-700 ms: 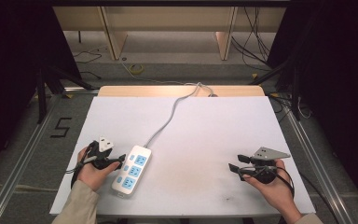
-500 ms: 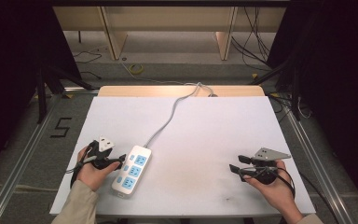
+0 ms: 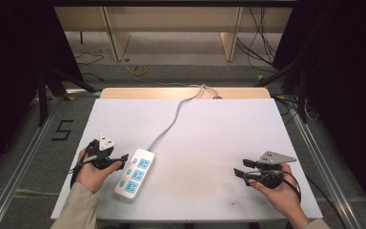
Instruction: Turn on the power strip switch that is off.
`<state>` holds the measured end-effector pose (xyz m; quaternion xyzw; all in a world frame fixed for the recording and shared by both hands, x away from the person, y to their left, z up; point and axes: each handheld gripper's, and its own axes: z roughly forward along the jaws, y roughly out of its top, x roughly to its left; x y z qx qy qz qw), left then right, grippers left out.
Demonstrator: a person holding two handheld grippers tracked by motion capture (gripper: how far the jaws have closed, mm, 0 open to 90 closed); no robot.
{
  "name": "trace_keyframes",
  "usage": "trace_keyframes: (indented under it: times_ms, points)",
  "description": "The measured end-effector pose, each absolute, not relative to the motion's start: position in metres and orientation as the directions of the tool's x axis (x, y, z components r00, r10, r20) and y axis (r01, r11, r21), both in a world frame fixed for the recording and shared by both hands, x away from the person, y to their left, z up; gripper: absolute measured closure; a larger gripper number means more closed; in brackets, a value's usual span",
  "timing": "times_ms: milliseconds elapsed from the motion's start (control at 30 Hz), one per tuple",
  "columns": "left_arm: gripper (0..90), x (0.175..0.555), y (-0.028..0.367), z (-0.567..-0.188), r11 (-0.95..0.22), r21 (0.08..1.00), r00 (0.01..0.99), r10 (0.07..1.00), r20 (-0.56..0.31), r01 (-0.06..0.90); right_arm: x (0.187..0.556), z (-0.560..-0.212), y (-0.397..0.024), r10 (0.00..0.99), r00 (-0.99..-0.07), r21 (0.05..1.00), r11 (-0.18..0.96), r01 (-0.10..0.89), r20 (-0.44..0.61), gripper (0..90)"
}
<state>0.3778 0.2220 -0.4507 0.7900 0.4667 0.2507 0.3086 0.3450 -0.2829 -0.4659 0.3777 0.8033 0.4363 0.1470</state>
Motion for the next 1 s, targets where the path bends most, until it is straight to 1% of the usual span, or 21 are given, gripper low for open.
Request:
trace_keyframes:
  times_ms: [100,167,200,233,300,333,367,533,567,667,733,767,867,1000]
  points:
    - [36.3,0.378,0.221,-0.448,-0.374,0.716,0.441,0.891,0.103,0.589,0.345,-0.466,-0.283,0.735,-0.672,0.812,0.334,0.478,0.093,45.0]
    - [39.7,0.377,0.221,-0.446,-0.368,0.717,0.439,0.894,0.096,0.592,0.345,-0.466,-0.283,0.734,-0.672,0.812,0.333,0.479,0.095,45.0]
    - [39.7,0.377,0.221,-0.444,-0.370,0.715,0.442,0.892,0.095,0.594,0.345,-0.466,-0.283,0.734,-0.672,0.812,0.333,0.479,0.095,45.0]
    - [44.3,0.377,0.221,-0.443,-0.370,0.711,0.444,0.891,0.091,0.598,0.345,-0.466,-0.283,0.733,-0.673,0.811,0.335,0.480,0.096,45.1]
    - [49.4,0.376,0.220,-0.440,-0.365,0.709,0.443,0.893,0.083,0.603,0.345,-0.466,-0.283,0.732,-0.674,0.811,0.336,0.479,0.095,45.1]
    - [49.4,0.376,0.219,-0.439,-0.365,0.706,0.444,0.893,0.080,0.607,0.345,-0.466,-0.283,0.732,-0.674,0.811,0.336,0.479,0.095,45.1]
    - [55.5,0.376,0.219,-0.438,-0.367,0.701,0.446,0.892,0.077,0.612,0.346,-0.466,-0.282,0.731,-0.676,0.812,0.337,0.477,0.093,45.2]
    - [70.6,0.373,0.212,-0.433,-0.391,0.670,0.468,0.881,0.072,0.631,0.345,-0.466,-0.283,0.732,-0.675,0.811,0.336,0.478,0.094,45.2]
    - [73.2,0.373,0.208,-0.431,-0.398,0.652,0.476,0.877,0.064,0.645,0.346,-0.466,-0.283,0.731,-0.676,0.812,0.337,0.477,0.093,45.1]
    - [79.5,0.373,0.206,-0.429,-0.400,0.641,0.478,0.876,0.058,0.655,0.345,-0.466,-0.282,0.733,-0.674,0.809,0.336,0.482,0.096,45.0]
    - [81.0,0.373,0.204,-0.427,-0.404,0.629,0.486,0.873,0.048,0.664,0.345,-0.466,-0.282,0.732,-0.674,0.809,0.335,0.482,0.098,44.7]
    - [85.4,0.373,0.203,-0.427,-0.404,0.623,0.487,0.872,0.042,0.670,0.345,-0.467,-0.282,0.731,-0.675,0.810,0.335,0.482,0.099,44.6]
    - [89.3,0.374,0.201,-0.425,-0.417,0.593,0.494,0.868,0.036,0.689,0.345,-0.467,-0.282,0.731,-0.675,0.810,0.335,0.482,0.099,44.5]
    - [89.4,0.375,0.200,-0.423,-0.422,0.576,0.498,0.867,0.029,0.700,0.345,-0.467,-0.282,0.731,-0.675,0.809,0.335,0.483,0.100,44.4]
